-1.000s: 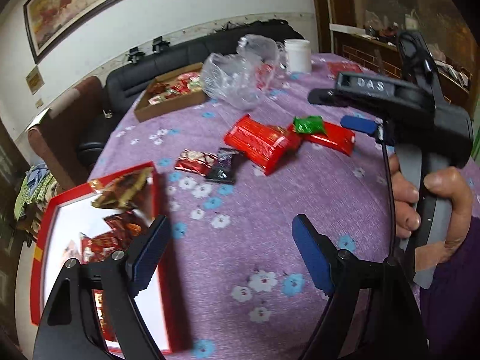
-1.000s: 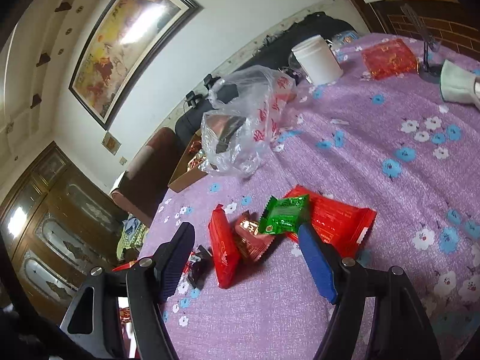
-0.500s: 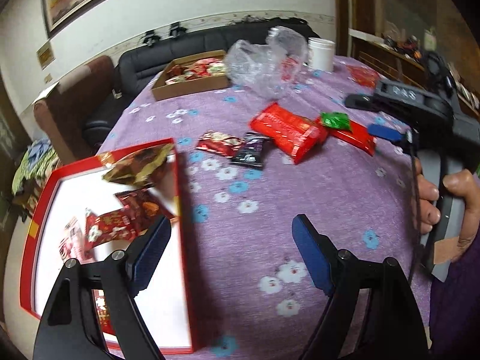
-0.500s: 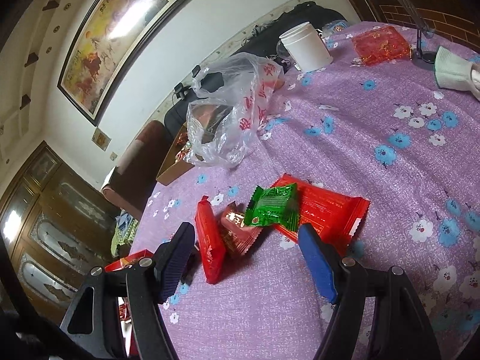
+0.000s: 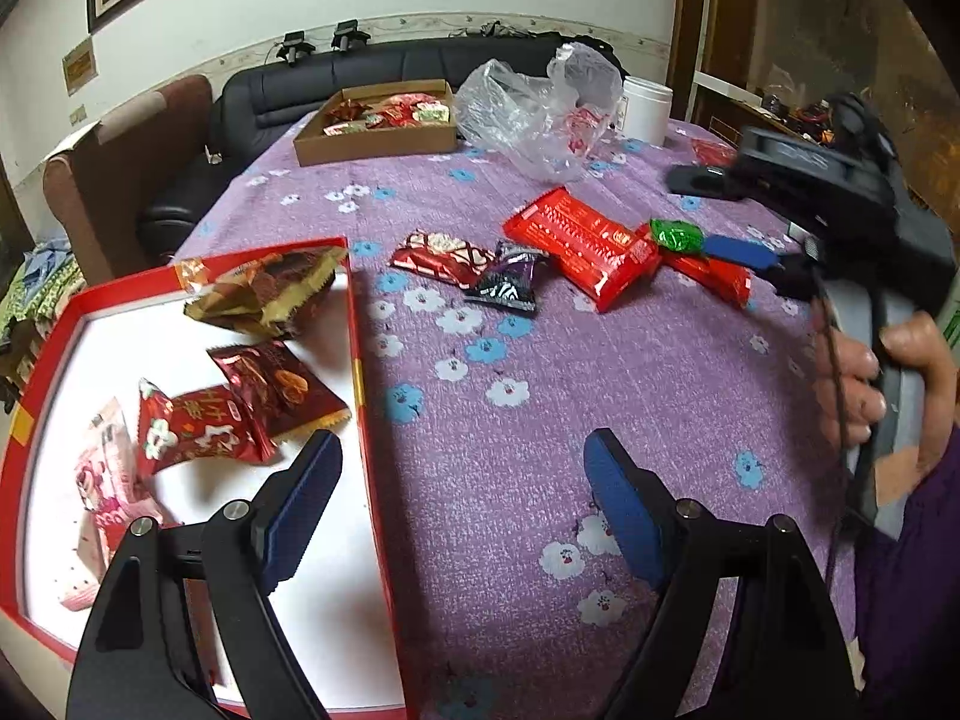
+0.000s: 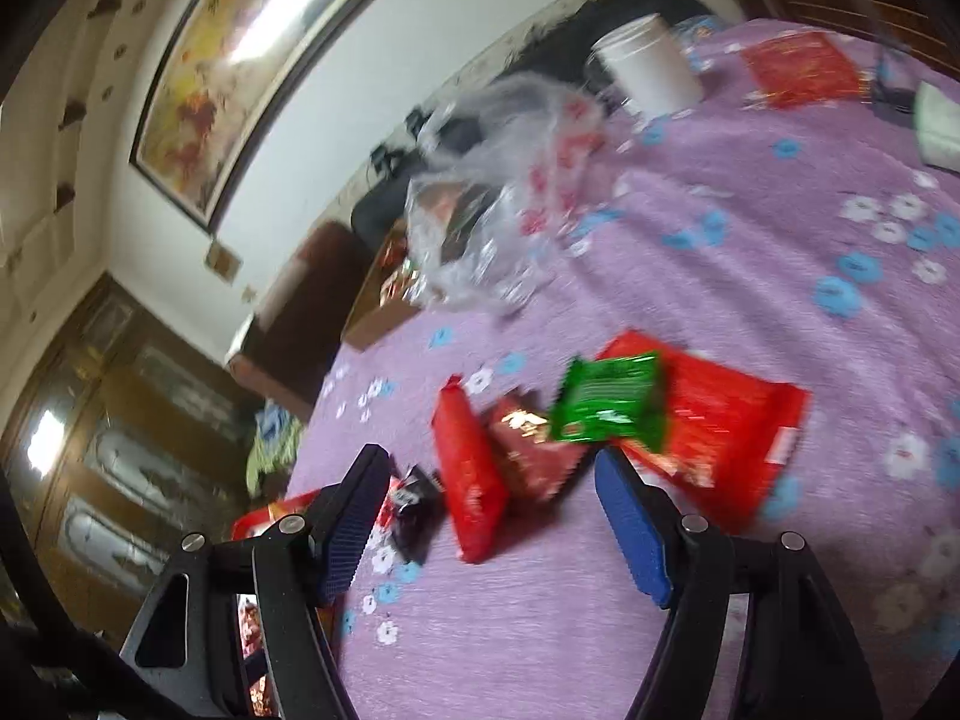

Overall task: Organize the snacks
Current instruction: 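Move both open grippers back toward the remaining red packets, then grasp the dark purple packet with the left gripper while the right grasps a long red packet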

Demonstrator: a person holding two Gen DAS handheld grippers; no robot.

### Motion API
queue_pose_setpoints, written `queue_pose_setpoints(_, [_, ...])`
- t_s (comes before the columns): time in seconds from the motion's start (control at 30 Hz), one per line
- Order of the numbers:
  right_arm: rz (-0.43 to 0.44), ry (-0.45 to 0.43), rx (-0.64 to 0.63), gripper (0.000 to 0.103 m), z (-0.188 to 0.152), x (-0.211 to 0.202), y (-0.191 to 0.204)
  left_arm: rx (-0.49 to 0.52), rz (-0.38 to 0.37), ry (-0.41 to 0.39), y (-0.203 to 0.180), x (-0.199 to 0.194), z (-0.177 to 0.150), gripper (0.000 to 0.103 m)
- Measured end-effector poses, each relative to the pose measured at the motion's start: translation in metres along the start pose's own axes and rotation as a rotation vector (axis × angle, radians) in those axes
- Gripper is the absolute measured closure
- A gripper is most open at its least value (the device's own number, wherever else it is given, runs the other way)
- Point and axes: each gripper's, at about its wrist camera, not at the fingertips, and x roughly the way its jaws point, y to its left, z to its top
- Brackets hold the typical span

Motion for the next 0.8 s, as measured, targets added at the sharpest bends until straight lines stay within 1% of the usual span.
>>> queue_pose_setpoints(0.03, [-0.012, 0.024, -0.018, 0.032, 0.002, 0.008, 0.006, -0.002, -0.006, 0.003, 0.001, 0.001, -0.002, 0.02])
queue_pose_setpoints(0.1, [-0.053, 0.051, -0.064, 0.038, 0.004, 0.026, 0.016, -0.007, -0.019, 0.011, 0.002, 0.002, -0.004, 0.02])
queue_pose_setpoints(0.17, [-0.089, 0.083, -0.104, 0.044, 0.005, 0.048, 0.025, -0.006, -0.02, 0.015, 0.003, 0.003, -0.005, 0.02])
queue_pose_setpoints(0.23, [-0.123, 0.113, -0.118, 0.047, 0.003, 0.065, 0.027, -0.004, -0.015, 0.015, 0.005, 0.003, -0.004, 0.02])
queue_pose_setpoints(0.3, [-0.163, 0.095, -0.181, 0.049, 0.0, 0.075, 0.035, -0.008, -0.01, 0.011, 0.009, 0.003, -0.002, 0.02])
queue_pose_setpoints(0.37, [-0.176, 0.116, -0.264, 0.063, -0.006, 0.082, 0.045, -0.015, -0.004, 0.008, 0.013, 0.003, 0.001, 0.02])
queue_pose_setpoints(0.43, [-0.144, 0.139, -0.315, 0.064, -0.014, 0.086, 0.048, -0.015, 0.001, 0.009, 0.015, 0.004, 0.006, 0.02])
queue_pose_setpoints(0.5, [-0.144, 0.127, -0.4, 0.064, -0.022, 0.085, 0.054, -0.014, 0.006, 0.015, 0.015, 0.006, 0.012, 0.02])
queue_pose_setpoints(0.53, [-0.131, 0.138, -0.412, 0.065, -0.023, 0.084, 0.054, -0.013, 0.007, 0.017, 0.015, 0.008, 0.015, 0.02])
queue_pose_setpoints(0.6, [-0.102, 0.152, -0.409, 0.067, -0.022, 0.083, 0.052, -0.013, 0.008, 0.022, 0.013, 0.012, 0.022, 0.02])
queue_pose_setpoints(0.67, [-0.047, 0.188, -0.411, 0.077, -0.02, 0.08, 0.049, -0.011, 0.01, 0.018, 0.012, 0.015, 0.027, 0.02])
queue_pose_setpoints(0.8, [0.067, 0.271, -0.333, 0.086, -0.011, 0.075, 0.041, 0.02, 0.036, 0.032, 0.003, 0.028, 0.037, 0.02])
